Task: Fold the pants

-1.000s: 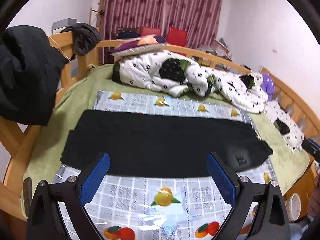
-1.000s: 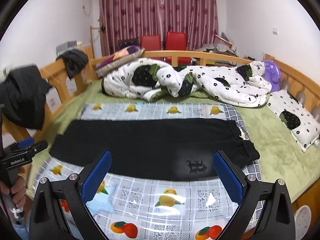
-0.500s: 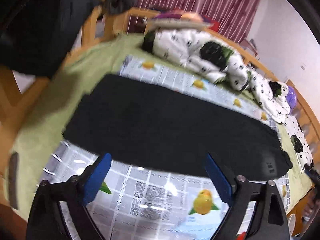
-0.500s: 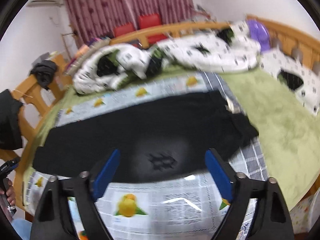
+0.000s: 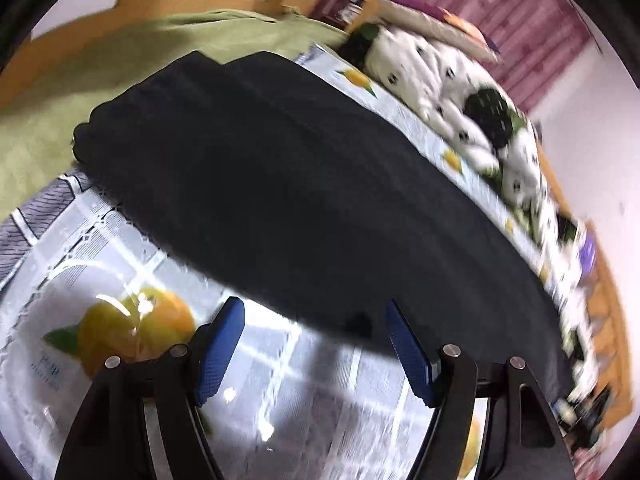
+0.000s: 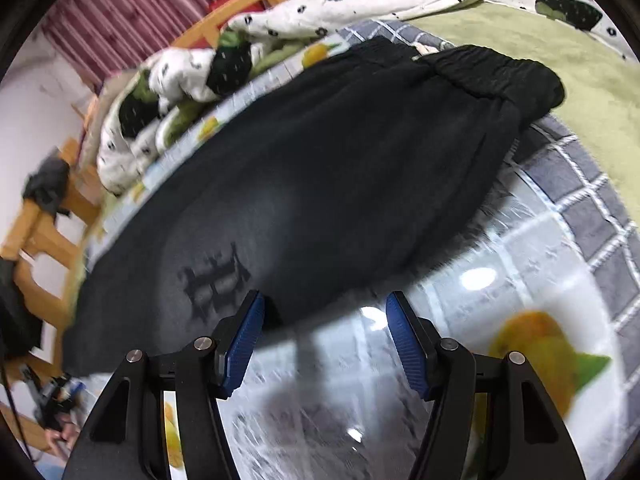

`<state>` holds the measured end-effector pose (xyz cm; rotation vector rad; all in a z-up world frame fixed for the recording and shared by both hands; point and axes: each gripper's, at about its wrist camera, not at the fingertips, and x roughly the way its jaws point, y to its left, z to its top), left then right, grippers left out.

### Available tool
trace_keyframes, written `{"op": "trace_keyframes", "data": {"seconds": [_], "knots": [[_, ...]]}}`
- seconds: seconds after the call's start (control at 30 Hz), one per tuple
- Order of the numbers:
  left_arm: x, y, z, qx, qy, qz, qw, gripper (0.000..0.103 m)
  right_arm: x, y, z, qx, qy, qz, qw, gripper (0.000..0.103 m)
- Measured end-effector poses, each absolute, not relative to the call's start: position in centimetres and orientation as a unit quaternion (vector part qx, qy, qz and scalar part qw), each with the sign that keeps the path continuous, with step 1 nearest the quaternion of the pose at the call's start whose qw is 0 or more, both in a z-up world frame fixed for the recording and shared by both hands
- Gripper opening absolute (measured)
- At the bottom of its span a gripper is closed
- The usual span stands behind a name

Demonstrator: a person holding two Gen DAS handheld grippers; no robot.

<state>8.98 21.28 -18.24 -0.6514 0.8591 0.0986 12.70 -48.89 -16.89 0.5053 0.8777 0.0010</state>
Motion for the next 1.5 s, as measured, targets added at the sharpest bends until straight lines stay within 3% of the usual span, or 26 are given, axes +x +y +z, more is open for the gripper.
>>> {"op": "trace_keyframes", "data": {"seconds": [0.07,0.13,0.23,0.47,0.67,0.93,1.0,1.1,1.2,1.23,1.27,1.3,1.37,1.5], "knots": [[10.0,22.3,-18.3,-0.337,0.405,0.056,0.848,0.063,13.5,-49.1,-17.2,0.255,0.415,0.0,0.873,0.056],[10.8,22.9,-18.4,-0.358,0.41,0.072,0.836,0.05,14.3,-49.2,-17.4,0.255,0.416,-0.013,0.873,0.032],[11.7,23.5,-18.5,-0.34,0.433,0.108,0.828,0.009,14.6,-48.9,-16.8,0.249,0.408,-0.011,0.878,0.02],[12.6,22.6,-11.5,-0.27,0.384,0.074,0.88,0.007,15.4,-47.3,-10.4,0.217,0.363,0.01,0.906,0.014],[19.0,22.3,-5.8,-0.229,0.34,0.053,0.911,0.007,19.6,-46.5,-6.0,0.199,0.343,0.013,0.918,0.013],[28.7,21.7,-6.9,-0.206,0.314,0.068,0.924,0.007,29.8,-46.6,-5.8,0.195,0.348,0.014,0.917,0.014],[30.5,21.6,-8.1,-0.214,0.313,0.07,0.923,0.009,32.7,-46.7,-6.8,0.2,0.356,0.003,0.913,0.016],[32.7,21.2,-9.3,-0.204,0.335,0.106,0.914,0.012,36.0,-46.9,-8.3,0.219,0.379,0.006,0.899,0.037],[32.5,20.2,-8.9,-0.169,0.343,0.106,0.918,0.016,35.9,-46.3,-8.0,0.22,0.354,0.009,0.909,0.051],[31.9,19.8,-8.6,-0.164,0.345,0.096,0.919,0.024,35.0,-45.8,-7.6,0.21,0.346,0.01,0.914,0.053],[31.2,19.4,-8.5,-0.162,0.347,0.091,0.919,0.052,34.3,-45.4,-7.4,0.201,0.345,0.01,0.917,0.053],[30.1,19.0,-8.2,-0.16,0.345,0.084,0.921,0.072,33.3,-45.0,-7.2,0.191,0.348,0.01,0.918,0.053],[27.4,18.2,-7.8,-0.146,0.331,0.07,0.93,0.073,30.8,-44.7,-7.3,0.181,0.358,0.014,0.916,0.053],[21.5,17.2,-9.5,-0.141,0.375,0.033,0.915,0.073,24.0,-45.3,-8.8,0.154,0.378,-0.002,0.913,0.058]]}}
